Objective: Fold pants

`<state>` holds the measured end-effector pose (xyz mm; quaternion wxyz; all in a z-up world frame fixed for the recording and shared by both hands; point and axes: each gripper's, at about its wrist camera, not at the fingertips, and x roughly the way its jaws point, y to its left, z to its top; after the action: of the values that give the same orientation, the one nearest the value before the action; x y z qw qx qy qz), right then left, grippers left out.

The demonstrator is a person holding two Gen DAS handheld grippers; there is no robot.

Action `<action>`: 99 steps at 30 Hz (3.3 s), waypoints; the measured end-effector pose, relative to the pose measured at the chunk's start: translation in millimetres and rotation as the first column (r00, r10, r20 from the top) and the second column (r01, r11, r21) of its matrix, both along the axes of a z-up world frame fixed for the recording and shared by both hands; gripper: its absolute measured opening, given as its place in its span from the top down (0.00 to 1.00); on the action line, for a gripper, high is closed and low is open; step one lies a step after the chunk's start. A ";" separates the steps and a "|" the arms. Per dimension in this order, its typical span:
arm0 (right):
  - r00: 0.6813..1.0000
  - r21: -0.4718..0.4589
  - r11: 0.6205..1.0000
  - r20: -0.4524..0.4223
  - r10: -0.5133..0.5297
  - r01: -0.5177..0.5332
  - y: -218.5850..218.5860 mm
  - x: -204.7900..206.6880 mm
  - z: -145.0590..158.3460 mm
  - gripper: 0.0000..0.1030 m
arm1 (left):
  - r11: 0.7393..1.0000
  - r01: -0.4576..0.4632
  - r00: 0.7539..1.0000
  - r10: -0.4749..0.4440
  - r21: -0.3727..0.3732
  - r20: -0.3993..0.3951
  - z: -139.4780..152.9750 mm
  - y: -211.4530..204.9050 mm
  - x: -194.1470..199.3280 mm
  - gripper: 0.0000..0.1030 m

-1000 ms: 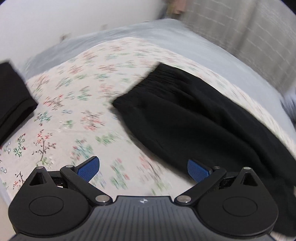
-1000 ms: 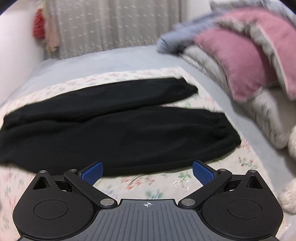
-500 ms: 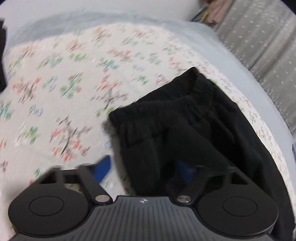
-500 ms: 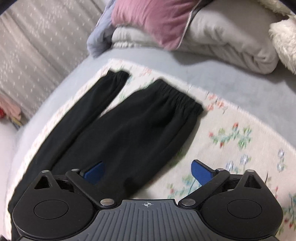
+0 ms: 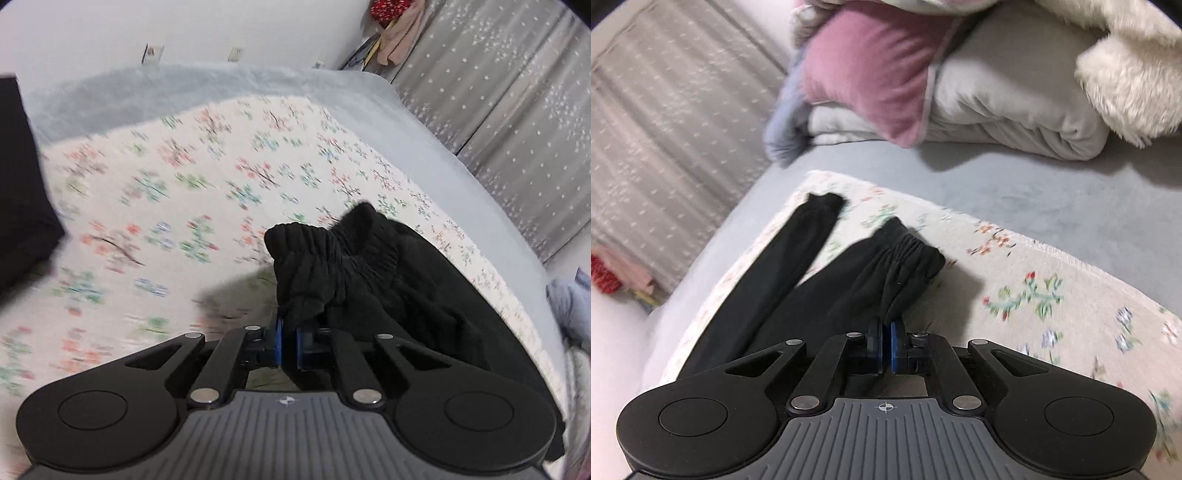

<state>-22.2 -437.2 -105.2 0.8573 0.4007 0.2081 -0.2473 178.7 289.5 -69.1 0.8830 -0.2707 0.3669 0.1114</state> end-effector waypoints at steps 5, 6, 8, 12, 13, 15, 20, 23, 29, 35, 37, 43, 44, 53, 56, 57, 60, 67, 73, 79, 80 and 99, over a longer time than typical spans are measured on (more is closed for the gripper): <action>0.998 -0.048 0.998 -0.050 0.037 -0.039 14.9 -25.4 9.8 0.96 | 0.997 0.040 0.999 -0.038 0.061 -0.033 -2.2 11.6 -26.5 0.83; 0.997 -0.054 0.998 -0.069 0.040 -0.044 15.8 -27.7 8.7 0.96 | 0.996 0.053 0.997 -0.050 0.068 -0.055 -9.7 10.8 -26.8 0.82; 0.992 -0.062 0.997 -0.116 0.047 -0.054 18.4 -29.9 3.8 0.96 | 0.985 0.128 0.987 -0.115 0.112 -0.112 -25.3 2.0 -22.4 0.75; 0.977 -0.120 0.989 -0.204 0.064 -0.089 22.7 -17.7 7.0 0.95 | 0.970 0.188 0.962 -0.151 0.152 -0.226 -45.1 3.4 -17.6 0.47; 0.974 -0.132 0.987 -0.217 0.064 -0.094 23.2 -15.7 9.1 0.93 | 0.976 0.169 0.968 -0.140 0.134 -0.207 -39.6 9.1 -21.3 0.40; 0.975 -0.145 0.986 -0.217 0.051 -0.084 21.5 -18.4 11.7 0.89 | 0.985 0.138 0.981 -0.122 0.101 -0.148 -21.8 20.3 -29.8 0.30; 0.969 -0.290 0.957 -0.240 -0.051 -0.022 20.4 -14.5 29.9 0.79 | 0.963 0.123 0.992 -0.113 0.241 -0.056 25.3 2.3 -4.4 0.24; 0.972 -0.349 0.937 -0.229 -0.053 -0.032 21.4 3.0 40.8 0.61 | 0.942 0.057 0.998 -0.058 0.330 -0.007 48.7 0.9 4.4 0.18; 0.957 -0.353 0.924 -0.285 0.044 -0.148 23.8 52.8 37.9 0.53 | 0.947 0.252 0.967 -0.255 0.198 -0.013 27.1 -13.4 67.0 0.17; 0.939 -0.304 0.913 -0.293 0.183 -0.272 30.5 130.1 32.6 0.50 | 0.930 0.339 0.932 -0.312 0.141 -0.185 -39.6 -51.2 153.9 0.18; 0.935 -0.325 0.904 -0.306 0.178 -0.279 32.8 139.4 25.8 0.50 | 0.914 0.375 0.919 -0.343 0.157 -0.196 -47.2 -59.1 152.8 0.21; 0.900 -0.319 0.877 -0.367 0.236 -0.360 41.8 139.6 -2.9 0.48 | 0.859 0.427 0.903 -0.387 0.282 -0.186 -53.1 -74.5 146.9 0.50; 0.903 -0.334 0.870 -0.357 0.239 -0.362 43.9 139.3 1.1 0.48 | 0.864 0.408 0.912 -0.372 0.293 -0.173 -50.3 -72.7 146.3 0.63; 0.913 -0.350 0.859 -0.302 0.274 -0.373 52.2 142.9 11.7 0.48 | 0.870 0.254 0.964 -0.262 0.423 -0.040 -18.4 -58.0 163.5 0.81; 0.916 -0.344 0.864 -0.293 0.274 -0.369 52.3 143.5 10.0 0.49 | 0.818 0.101 0.992 -0.127 0.566 0.006 -9.0 -49.4 170.5 0.89; 0.915 -0.346 0.862 -0.294 0.275 -0.370 52.8 144.0 10.0 0.49 | 0.804 0.057 0.996 -0.087 0.592 0.023 -6.8 -38.5 173.7 0.89; 0.914 -0.352 0.857 -0.294 0.280 -0.376 55.2 144.7 10.8 0.49 | 0.903 0.063 0.993 -0.099 0.425 0.064 -4.5 -1.6 173.1 0.88; 0.900 -0.345 0.841 -0.287 0.328 -0.417 73.5 155.4 10.2 0.48 | 0.918 0.323 0.942 -0.336 0.229 0.019 -19.0 -33.6 152.7 0.13; 0.888 -0.379 0.813 -0.314 0.337 -0.442 81.2 152.9 11.0 0.43 | 0.853 0.420 0.907 -0.399 0.308 -0.133 -46.5 -59.6 167.4 0.03; 0.883 -0.368 0.812 -0.311 0.353 -0.454 82.5 154.1 8.6 0.43 | 0.816 0.377 0.926 -0.345 0.438 -0.154 -59.1 -75.5 166.4 0.42; 0.882 -0.368 0.810 -0.307 0.358 -0.456 83.0 154.3 8.8 0.43 | 0.809 0.368 0.929 -0.340 0.458 -0.147 -57.0 -77.0 164.3 0.45; 0.938 -0.326 0.884 -0.206 0.279 -0.335 2.6 183.3 32.1 0.37 | 0.915 0.243 0.965 -0.263 0.321 0.019 -19.2 -14.8 187.9 0.18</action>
<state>161.1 -434.6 -73.1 0.9252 0.1806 0.2861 -0.1720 366.6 274.8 -88.3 0.9328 -0.0795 0.3487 0.0451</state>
